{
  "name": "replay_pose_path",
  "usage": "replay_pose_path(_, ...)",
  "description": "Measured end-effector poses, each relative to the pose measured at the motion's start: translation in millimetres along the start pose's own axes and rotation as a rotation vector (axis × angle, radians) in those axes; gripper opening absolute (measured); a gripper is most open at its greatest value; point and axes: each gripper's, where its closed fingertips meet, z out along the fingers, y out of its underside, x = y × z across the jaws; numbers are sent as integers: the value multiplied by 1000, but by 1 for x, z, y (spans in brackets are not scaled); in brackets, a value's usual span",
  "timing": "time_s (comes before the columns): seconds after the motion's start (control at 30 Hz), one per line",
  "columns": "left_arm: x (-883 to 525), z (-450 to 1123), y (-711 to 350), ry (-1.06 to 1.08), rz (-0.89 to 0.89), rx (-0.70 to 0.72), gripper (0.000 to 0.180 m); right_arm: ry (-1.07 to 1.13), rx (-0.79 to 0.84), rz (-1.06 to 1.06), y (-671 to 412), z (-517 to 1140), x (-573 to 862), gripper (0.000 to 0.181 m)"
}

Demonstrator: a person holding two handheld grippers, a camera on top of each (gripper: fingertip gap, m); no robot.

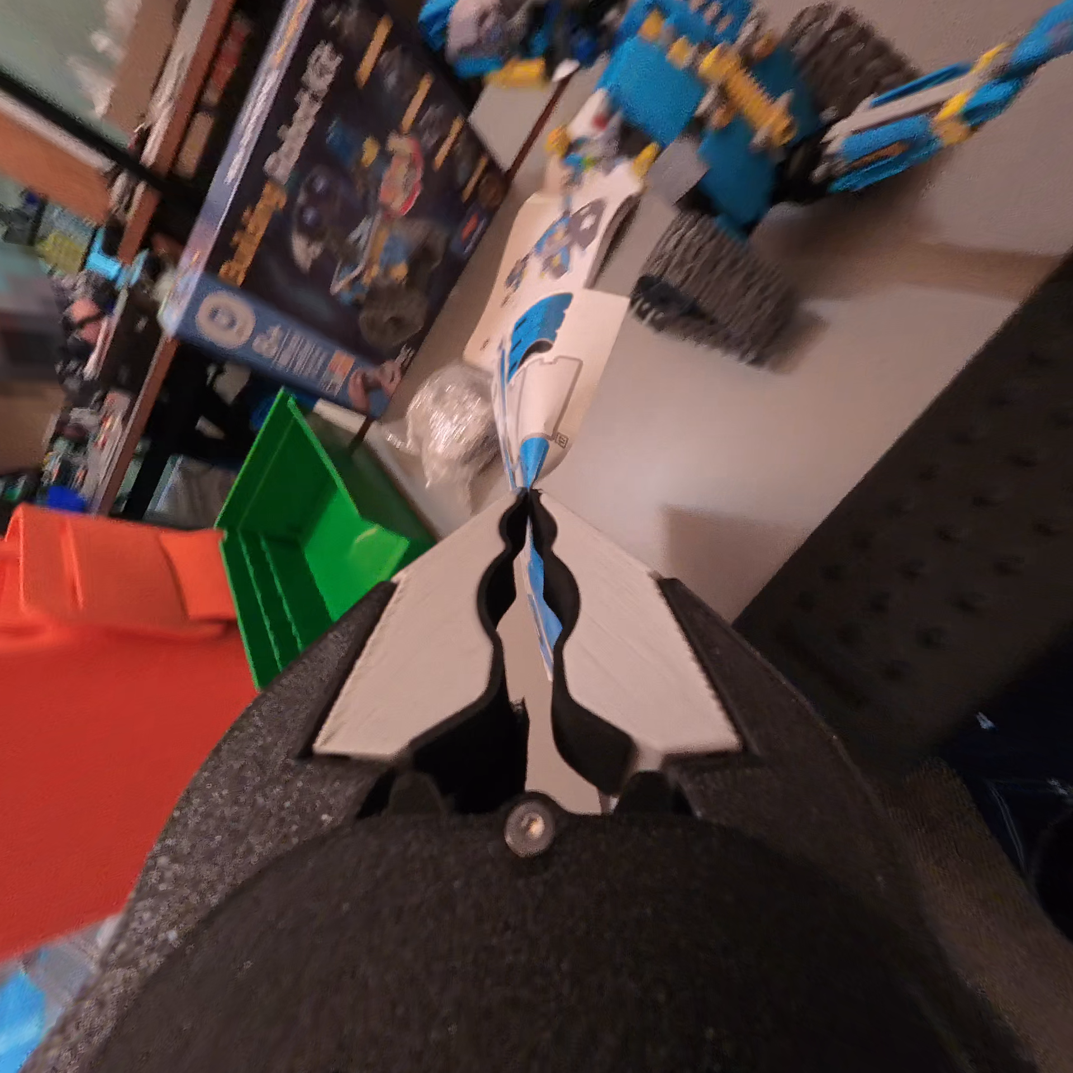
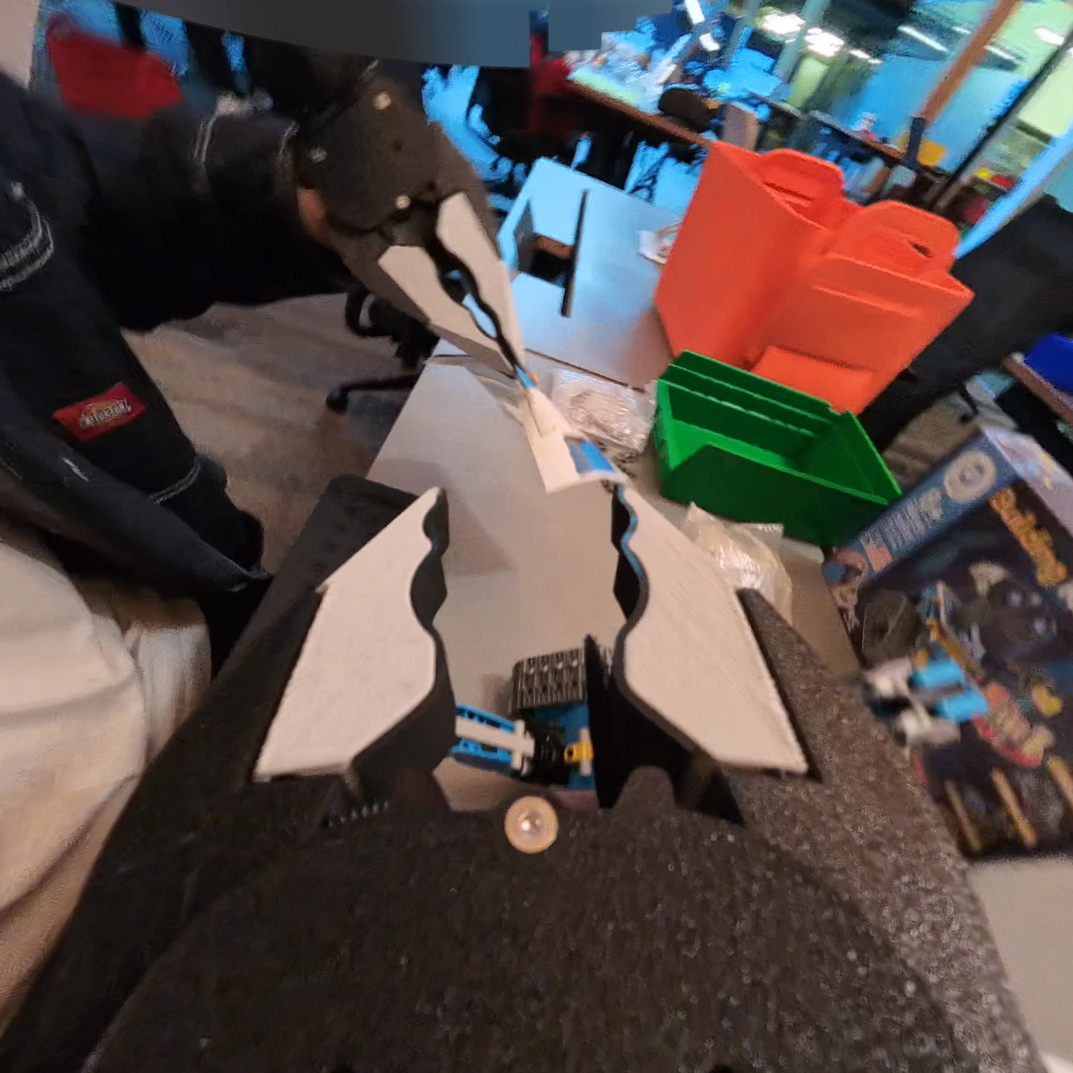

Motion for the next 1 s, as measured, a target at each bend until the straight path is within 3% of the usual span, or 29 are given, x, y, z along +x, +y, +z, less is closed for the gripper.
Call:
replay_pose_path(0.23, 27, -1, -66, 153, 163, 79, 0, -32, -185, -203, 15, 70, -16, 50)
replay_pose_path(0.43, 23, 6, -71, 113, 88, 102, 1, 68, -190, -222, 22, 70, 0, 4)
replay_pose_path(0.57, -9, -4, -86, -122, -218, 229, 38, 178, -161, -140, 23, 64, 24, 0)
replay_pose_path(0.7, 8, -39, -112, -93, -677, 565, 27, 267, -117, -60, 22, 55, 41, 0)
replay_pose_path(0.83, 32, -24, -117, 127, -1003, 695, 28, 264, -89, -26, 17, 52, 40, 0)
replay_pose_path(0.9, 28, -26, -110, 44, -969, 701, 28, 218, -99, -32, 18, 52, 32, 0)
replay_pose_path(1.0, 35, -34, -112, -101, -600, 553, 26, 157, -153, -138, 25, 47, 21, 0)
